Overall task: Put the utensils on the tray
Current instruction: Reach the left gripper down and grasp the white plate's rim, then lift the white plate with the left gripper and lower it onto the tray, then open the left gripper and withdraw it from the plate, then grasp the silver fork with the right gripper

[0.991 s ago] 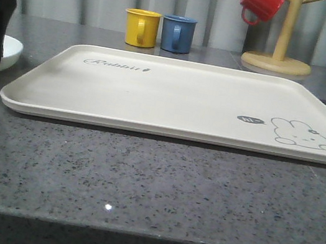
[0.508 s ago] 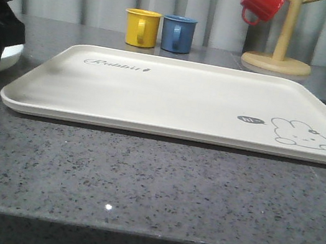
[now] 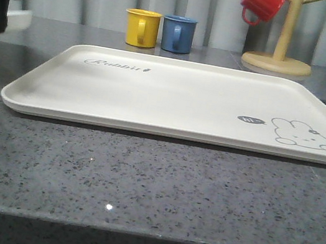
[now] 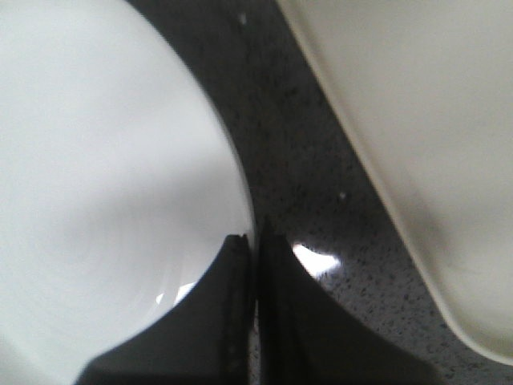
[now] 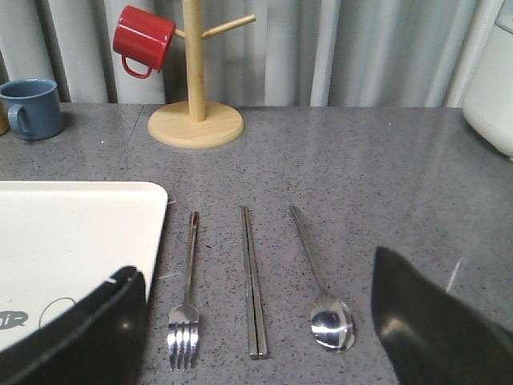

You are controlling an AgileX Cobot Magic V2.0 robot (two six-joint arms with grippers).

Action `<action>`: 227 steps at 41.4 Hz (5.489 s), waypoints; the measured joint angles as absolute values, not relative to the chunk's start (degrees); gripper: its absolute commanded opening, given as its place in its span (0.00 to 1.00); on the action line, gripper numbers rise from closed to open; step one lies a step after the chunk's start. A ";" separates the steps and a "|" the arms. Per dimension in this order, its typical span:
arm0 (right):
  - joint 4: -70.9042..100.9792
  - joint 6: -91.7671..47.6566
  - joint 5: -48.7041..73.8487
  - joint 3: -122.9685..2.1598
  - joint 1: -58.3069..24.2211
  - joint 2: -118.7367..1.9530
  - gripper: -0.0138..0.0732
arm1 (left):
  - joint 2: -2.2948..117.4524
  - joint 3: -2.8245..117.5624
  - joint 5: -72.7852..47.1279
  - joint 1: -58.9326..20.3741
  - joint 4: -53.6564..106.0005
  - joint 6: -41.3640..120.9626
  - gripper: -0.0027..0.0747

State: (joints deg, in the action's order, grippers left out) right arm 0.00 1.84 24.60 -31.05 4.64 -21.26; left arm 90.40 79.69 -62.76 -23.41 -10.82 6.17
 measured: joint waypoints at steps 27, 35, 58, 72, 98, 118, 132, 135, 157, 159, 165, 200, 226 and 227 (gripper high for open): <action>0.00 1.84 24.60 -31.05 4.64 -21.26 0.85 | 96.58 89.24 -61.81 -47.27 -10.70 9.32 0.01; 0.00 1.84 24.60 -31.05 4.64 -21.26 0.85 | 100.83 89.24 -61.81 -47.30 -9.51 9.32 0.01; 0.00 1.84 24.60 -31.05 4.64 -21.26 0.85 | 104.78 89.44 -61.47 -47.30 -7.61 9.48 0.48; 0.00 1.84 24.60 -31.05 4.64 -21.26 0.85 | 98.22 96.72 -64.15 -44.60 -8.21 9.05 0.34; 0.00 1.84 24.60 -31.05 4.64 -21.26 0.85 | 78.23 82.07 -65.91 -11.13 -3.43 9.00 0.01; 0.00 1.84 24.60 -31.05 4.64 -21.26 0.85 | 48.78 44.44 -33.12 -1.91 0.31 8.92 0.01; 0.00 1.84 24.60 -31.05 4.64 -21.26 0.85 | 21.92 23.70 -20.52 -3.32 0.71 8.92 0.01; 0.00 1.84 24.60 -31.05 4.64 -21.26 0.85 | 17.85 21.95 -18.89 -3.32 0.71 8.92 0.01; 0.00 1.84 24.60 -31.05 4.64 -21.26 0.85 | 11.53 19.74 -16.38 -3.32 0.87 8.92 0.01; 0.00 1.84 24.60 -31.05 4.64 -21.26 0.85 | 11.53 19.74 -16.38 -3.32 0.87 8.92 0.01; 0.00 1.84 24.60 -31.05 4.64 -21.26 0.85 | 11.53 19.74 -16.38 -3.32 0.87 8.92 0.01; 1.12 1.84 37.72 -51.39 3.09 -58.56 0.56 | 11.53 19.74 -16.35 -3.32 0.87 8.92 0.01; 2.92 1.76 46.32 -68.54 -3.05 -89.19 0.52 | 11.53 19.74 -16.05 -3.32 0.87 8.92 0.01; 2.92 1.76 46.32 -68.91 -3.05 -89.72 0.52 | 11.53 19.74 -16.05 -3.32 0.87 8.92 0.01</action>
